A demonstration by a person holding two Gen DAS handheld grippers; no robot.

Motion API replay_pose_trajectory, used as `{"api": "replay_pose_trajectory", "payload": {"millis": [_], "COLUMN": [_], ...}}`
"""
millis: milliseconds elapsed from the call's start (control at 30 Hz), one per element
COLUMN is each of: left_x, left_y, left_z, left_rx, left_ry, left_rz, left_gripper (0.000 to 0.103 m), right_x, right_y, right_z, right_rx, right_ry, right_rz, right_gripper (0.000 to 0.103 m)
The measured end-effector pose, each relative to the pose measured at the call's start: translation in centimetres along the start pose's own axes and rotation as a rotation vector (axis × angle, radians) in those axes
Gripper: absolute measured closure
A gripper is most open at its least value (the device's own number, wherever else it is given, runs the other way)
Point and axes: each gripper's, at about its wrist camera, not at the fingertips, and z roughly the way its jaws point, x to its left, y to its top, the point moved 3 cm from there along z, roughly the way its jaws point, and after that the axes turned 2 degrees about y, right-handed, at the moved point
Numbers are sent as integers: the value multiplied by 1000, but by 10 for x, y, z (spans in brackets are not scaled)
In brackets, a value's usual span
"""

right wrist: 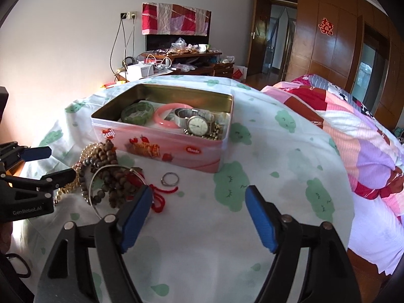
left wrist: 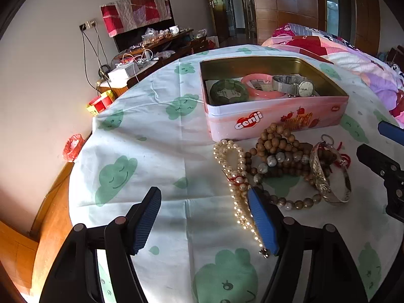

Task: Organize jewelry
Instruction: 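Close the left gripper on the pearl necklace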

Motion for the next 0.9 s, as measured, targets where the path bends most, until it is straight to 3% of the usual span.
{"api": "replay_pose_trajectory", "payload": {"millis": [233,367,500,633,833,900], "left_x": [23,30,28,17,-4,-1], "left_y": [2,-1,1,4,2,2], "left_z": [5,7,-3,-10,6,8], "left_rx": [3,26,-3,-21,12,5], "left_ry": [86,34,19,4,0,-28], "left_rz": [-36,-79,-98,-71,-7,-23], "left_gripper": [30,30,30,30,32,39], "right_x": [6,6,8,8,8,8], "right_y": [-8,-9,-12,-13,-12,-12], "right_z": [4,4,5,4,5,6], "right_rx": [12,14,16,14,13,14], "right_ry": [1,1,-6,-7,-8,-8], "right_rz": [-17,-15,-21,-17,-28,-29], "right_gripper": [25,25,23,23,23,23]}}
